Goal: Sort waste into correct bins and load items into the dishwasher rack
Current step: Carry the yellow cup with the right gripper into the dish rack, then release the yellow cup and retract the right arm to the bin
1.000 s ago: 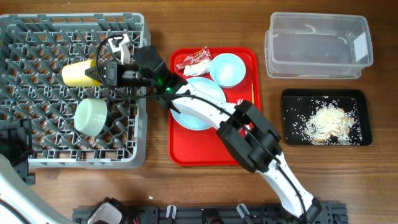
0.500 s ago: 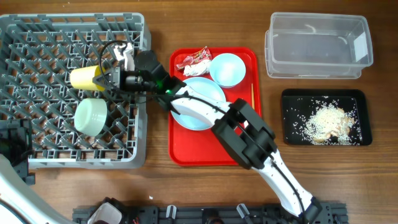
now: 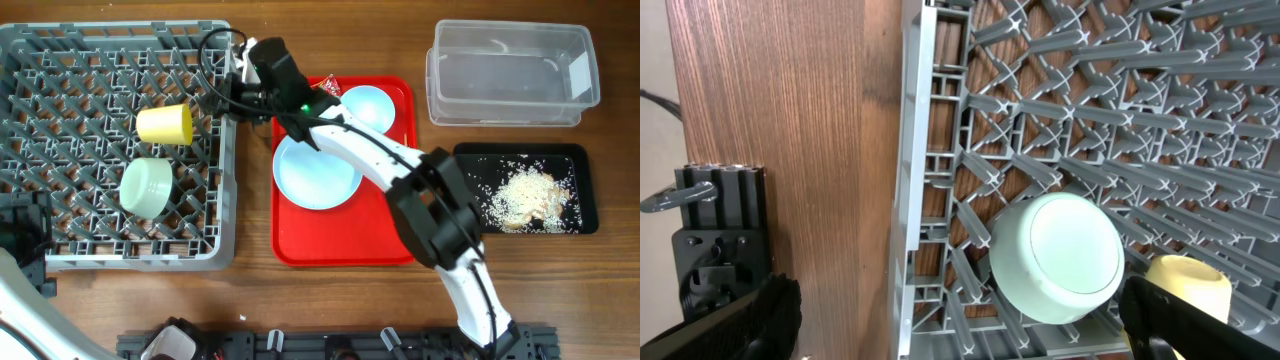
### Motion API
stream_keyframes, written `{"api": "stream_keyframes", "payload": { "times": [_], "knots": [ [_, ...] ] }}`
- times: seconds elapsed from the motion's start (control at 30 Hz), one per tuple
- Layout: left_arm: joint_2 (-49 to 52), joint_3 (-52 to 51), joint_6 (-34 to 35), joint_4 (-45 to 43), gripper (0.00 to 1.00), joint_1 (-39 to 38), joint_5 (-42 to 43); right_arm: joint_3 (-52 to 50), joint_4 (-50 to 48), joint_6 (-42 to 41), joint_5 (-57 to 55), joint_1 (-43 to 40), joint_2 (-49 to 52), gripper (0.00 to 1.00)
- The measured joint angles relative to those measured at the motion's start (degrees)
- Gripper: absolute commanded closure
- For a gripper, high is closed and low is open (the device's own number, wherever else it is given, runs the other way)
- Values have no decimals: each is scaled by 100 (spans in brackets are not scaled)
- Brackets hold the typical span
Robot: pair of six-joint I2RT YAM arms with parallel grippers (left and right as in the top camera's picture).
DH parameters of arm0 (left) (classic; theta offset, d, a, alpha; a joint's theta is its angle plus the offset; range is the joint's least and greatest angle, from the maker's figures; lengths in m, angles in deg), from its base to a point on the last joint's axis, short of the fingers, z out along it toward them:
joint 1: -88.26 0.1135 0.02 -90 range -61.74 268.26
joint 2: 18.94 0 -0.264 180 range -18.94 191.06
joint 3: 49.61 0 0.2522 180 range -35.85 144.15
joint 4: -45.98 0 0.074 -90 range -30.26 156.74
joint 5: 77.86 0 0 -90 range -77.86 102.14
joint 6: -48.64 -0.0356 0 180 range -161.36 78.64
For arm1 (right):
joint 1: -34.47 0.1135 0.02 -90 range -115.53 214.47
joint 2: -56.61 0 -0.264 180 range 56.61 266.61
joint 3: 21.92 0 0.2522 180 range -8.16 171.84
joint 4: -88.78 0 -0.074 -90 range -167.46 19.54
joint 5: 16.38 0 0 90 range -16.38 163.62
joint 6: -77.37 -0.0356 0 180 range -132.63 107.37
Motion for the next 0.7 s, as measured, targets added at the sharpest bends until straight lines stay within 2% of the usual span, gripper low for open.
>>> {"api": "stream_keyframes", "payload": {
  "times": [0.07,0.23,0.47,0.7],
  "knots": [
    [0,0,0,0,0,0,-2,0,284,221,-203,13,-350,94],
    [0,0,0,2,0,0,0,2,841,664,-752,17,-1119,86],
    [0,0,0,2,0,0,0,0,872,1344,-656,131,-1209,86],
    [0,0,0,2,0,0,0,-2,-203,1617,-575,704,-1025,85]
  ]
}}
